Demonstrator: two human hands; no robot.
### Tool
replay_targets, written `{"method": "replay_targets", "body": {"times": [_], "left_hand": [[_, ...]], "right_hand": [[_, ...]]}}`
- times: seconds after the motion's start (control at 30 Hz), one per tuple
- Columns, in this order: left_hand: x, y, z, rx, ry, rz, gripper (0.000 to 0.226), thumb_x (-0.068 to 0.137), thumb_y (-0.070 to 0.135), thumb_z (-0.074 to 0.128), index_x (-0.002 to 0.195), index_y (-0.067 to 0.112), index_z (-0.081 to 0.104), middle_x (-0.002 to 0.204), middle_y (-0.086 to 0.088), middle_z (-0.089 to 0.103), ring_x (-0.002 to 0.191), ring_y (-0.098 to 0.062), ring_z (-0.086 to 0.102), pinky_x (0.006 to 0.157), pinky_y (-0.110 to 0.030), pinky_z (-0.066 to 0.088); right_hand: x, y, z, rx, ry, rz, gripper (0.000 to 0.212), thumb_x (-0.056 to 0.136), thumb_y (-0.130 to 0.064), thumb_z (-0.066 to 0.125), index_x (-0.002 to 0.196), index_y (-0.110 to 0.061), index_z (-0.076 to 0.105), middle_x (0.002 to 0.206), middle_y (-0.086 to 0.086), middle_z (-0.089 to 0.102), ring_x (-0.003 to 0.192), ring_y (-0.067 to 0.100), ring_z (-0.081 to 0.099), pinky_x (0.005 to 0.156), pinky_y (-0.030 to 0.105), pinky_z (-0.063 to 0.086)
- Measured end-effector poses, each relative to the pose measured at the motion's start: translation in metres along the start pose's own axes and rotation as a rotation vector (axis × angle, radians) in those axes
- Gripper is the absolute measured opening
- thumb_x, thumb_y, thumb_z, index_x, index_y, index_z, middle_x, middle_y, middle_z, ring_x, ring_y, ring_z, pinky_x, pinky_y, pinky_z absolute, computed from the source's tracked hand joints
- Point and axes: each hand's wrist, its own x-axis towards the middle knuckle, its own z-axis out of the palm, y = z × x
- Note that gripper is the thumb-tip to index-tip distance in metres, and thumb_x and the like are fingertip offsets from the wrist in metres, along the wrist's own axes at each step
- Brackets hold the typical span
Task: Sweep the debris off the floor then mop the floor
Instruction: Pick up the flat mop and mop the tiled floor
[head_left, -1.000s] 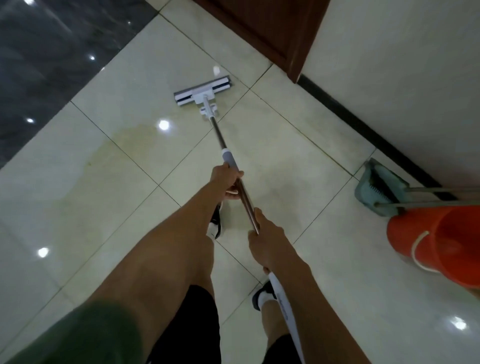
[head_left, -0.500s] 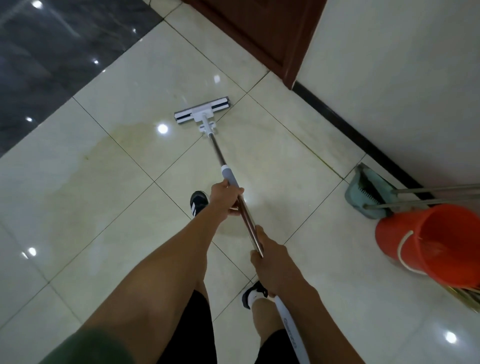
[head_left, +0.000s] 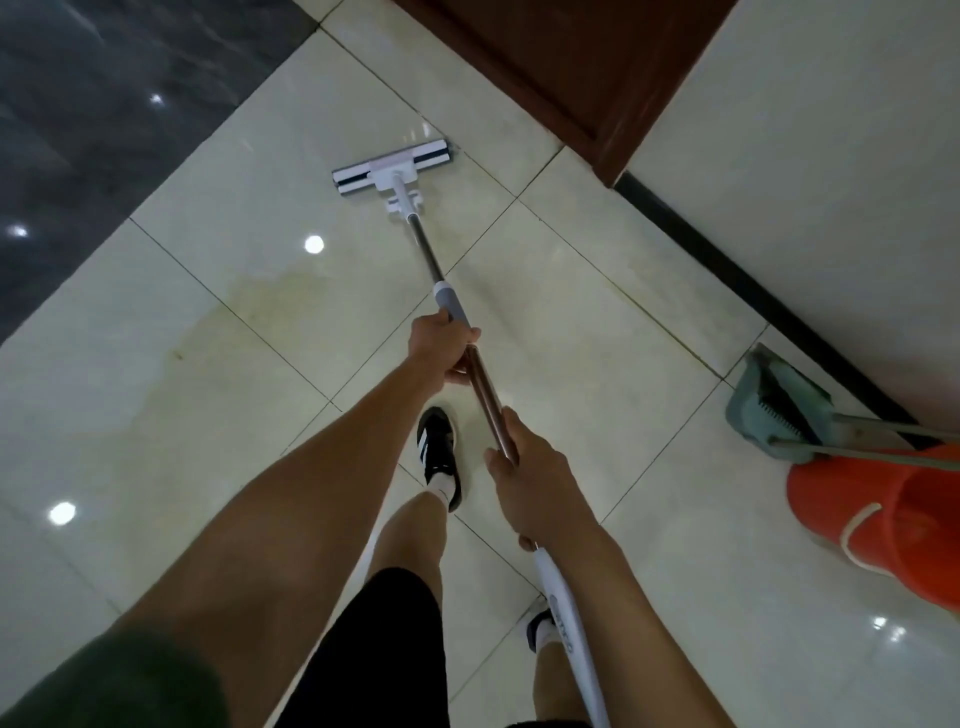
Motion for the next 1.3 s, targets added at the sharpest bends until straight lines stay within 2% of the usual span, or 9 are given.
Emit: {"method": "replay_targets", "body": {"times": [0.1,0.27,0.37,0.6,0.73,0.93,1.0,1.13,1.3], "left_hand": [[0.022,0.043,-0.017,0.015,-0.017,0.015,0.015,0.087,0.009,0.076,0.095,0.007,0.064,0.086,-0.017,0.071,0.076,-0.035,0.075,0.062,-0.053,0.063],[0.048,0.087,-0.028,0.032,-0.032,0.025,0.024,0.087,0.010,0.077,0.104,0.001,0.063,0.081,-0.014,0.069,0.060,-0.025,0.073,0.051,-0.042,0.060],[0.048,0.081,-0.029,0.070,-0.025,0.033,0.024,0.087,0.013,0.077,0.102,0.002,0.062,0.084,-0.013,0.069,0.066,-0.026,0.073,0.049,-0.040,0.059],[0.019,0.035,-0.022,0.208,-0.061,0.083,0.014,0.091,0.014,0.073,0.097,0.006,0.062,0.091,-0.015,0.068,0.072,-0.028,0.073,0.055,-0.044,0.062],[-0.019,-0.016,0.002,0.335,-0.086,0.083,0.017,0.092,0.016,0.074,0.098,0.005,0.062,0.088,-0.018,0.071,0.067,-0.030,0.074,0.055,-0.044,0.063],[-0.091,-0.114,0.044,0.460,-0.150,0.094,0.019,0.093,0.018,0.073,0.093,0.005,0.059,0.080,-0.015,0.068,0.060,-0.029,0.072,0.056,-0.045,0.063],[-0.112,-0.144,0.053,0.460,-0.165,0.096,0.021,0.092,0.016,0.074,0.100,0.001,0.061,0.081,-0.016,0.068,0.064,-0.030,0.073,0.060,-0.049,0.063],[-0.154,-0.192,0.065,0.421,-0.179,0.070,0.027,0.090,0.014,0.075,0.105,-0.004,0.061,0.079,-0.019,0.070,0.063,-0.031,0.073,0.052,-0.046,0.062],[-0.196,-0.231,0.074,0.357,-0.237,0.025,0.026,0.090,0.008,0.073,0.108,-0.004,0.058,0.075,-0.018,0.067,0.065,-0.033,0.072,0.061,-0.055,0.062]], "right_hand": [[0.026,-0.040,-0.006,0.113,0.012,0.060,0.058,0.103,-0.034,0.047,0.155,-0.040,0.021,0.124,0.000,0.060,0.070,0.011,0.057,0.041,0.020,0.042],[0.061,-0.073,-0.011,0.152,0.050,0.067,0.060,0.101,-0.036,0.050,0.155,-0.040,0.024,0.104,-0.005,0.049,0.065,0.005,0.043,0.054,0.018,0.039],[0.056,-0.073,-0.007,0.236,0.043,0.101,0.059,0.100,-0.036,0.051,0.154,-0.041,0.027,0.099,-0.005,0.046,0.059,0.003,0.040,0.053,0.019,0.038],[0.009,-0.042,0.020,0.342,0.034,0.135,0.059,0.101,-0.027,0.047,0.154,-0.039,0.026,0.076,-0.005,0.047,0.041,0.010,0.044,0.040,0.024,0.041],[-0.032,0.013,0.040,0.284,0.067,0.120,0.058,0.103,-0.028,0.044,0.157,-0.033,0.022,0.079,-0.005,0.051,0.044,0.005,0.047,0.045,0.022,0.042],[-0.105,0.117,0.072,0.325,0.094,0.147,0.057,0.103,-0.024,0.045,0.156,-0.028,0.024,0.065,-0.007,0.045,0.049,0.009,0.043,0.052,0.028,0.039],[-0.127,0.146,0.084,0.319,0.110,0.145,0.058,0.103,-0.026,0.045,0.156,-0.028,0.024,0.069,-0.005,0.049,0.053,0.009,0.047,0.054,0.026,0.040],[-0.171,0.189,0.100,0.267,0.121,0.138,0.054,0.103,-0.029,0.044,0.155,-0.030,0.028,0.091,-0.002,0.057,0.065,0.009,0.054,0.059,0.023,0.043],[-0.220,0.219,0.104,0.223,0.123,0.170,0.057,0.103,-0.029,0.042,0.157,-0.030,0.022,0.099,0.001,0.060,0.073,0.013,0.056,0.067,0.027,0.044]]}}
